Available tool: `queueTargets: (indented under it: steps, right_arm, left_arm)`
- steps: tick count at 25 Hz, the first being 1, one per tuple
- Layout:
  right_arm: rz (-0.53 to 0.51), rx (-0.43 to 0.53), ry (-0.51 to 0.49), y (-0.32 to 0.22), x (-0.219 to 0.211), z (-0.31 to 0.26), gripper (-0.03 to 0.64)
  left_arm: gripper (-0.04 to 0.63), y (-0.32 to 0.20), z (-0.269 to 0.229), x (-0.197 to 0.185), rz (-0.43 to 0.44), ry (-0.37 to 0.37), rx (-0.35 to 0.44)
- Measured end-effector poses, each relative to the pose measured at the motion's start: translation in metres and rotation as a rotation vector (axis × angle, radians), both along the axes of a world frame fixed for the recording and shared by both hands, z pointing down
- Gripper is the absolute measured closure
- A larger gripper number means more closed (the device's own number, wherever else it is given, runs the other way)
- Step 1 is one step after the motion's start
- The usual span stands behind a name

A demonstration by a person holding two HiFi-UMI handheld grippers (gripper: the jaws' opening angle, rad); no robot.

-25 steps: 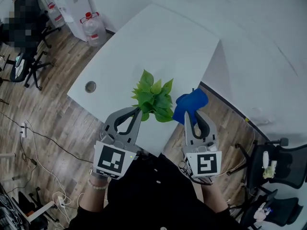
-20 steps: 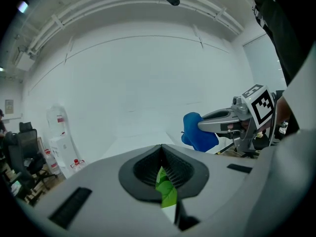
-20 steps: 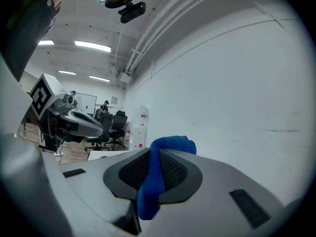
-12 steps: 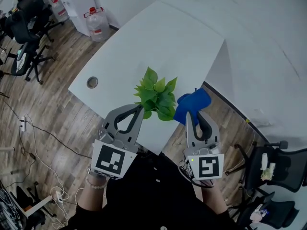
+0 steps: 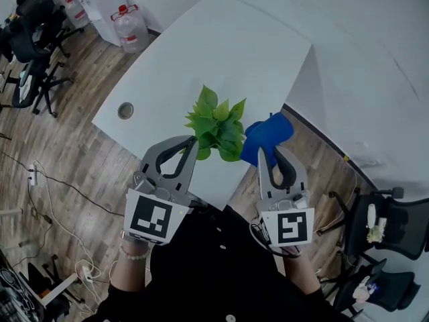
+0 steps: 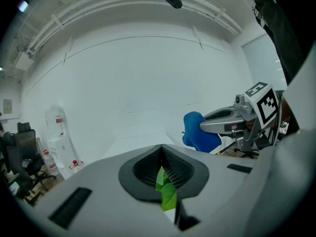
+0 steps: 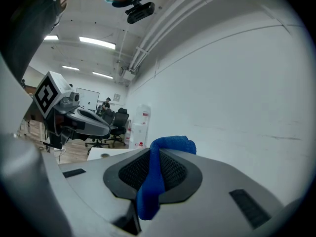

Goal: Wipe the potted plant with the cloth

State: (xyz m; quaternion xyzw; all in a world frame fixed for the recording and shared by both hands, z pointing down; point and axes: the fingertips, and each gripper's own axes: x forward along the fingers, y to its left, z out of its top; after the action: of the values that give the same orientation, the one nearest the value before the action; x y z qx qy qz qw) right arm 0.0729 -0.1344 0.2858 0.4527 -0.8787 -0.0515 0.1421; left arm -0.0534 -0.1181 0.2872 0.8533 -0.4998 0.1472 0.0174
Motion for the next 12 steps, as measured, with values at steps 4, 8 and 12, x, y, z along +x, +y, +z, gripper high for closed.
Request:
queueTargets:
  steps: [4, 8, 12]
  right_arm:
    - [-0.004, 0.002, 0.019, -0.0010, -0.0003, 0.0013, 0.537]
    - [0.002, 0.017, 0.023, -0.0006, 0.0004, -0.0019, 0.537]
    - [0.004, 0.011, 0.033, -0.0002, 0.0008, 0.0002, 0.537]
  left_arm:
    - [0.581, -0.0024, 0.0031, -0.0007, 0.001, -0.003, -0.008]
    - [0.581, -0.0043, 0.0042, -0.0047, -0.009, -0.016, -0.008]
    - [0.581, -0.0067, 0.0064, -0.0094, -0.004, -0.033, 0.001]
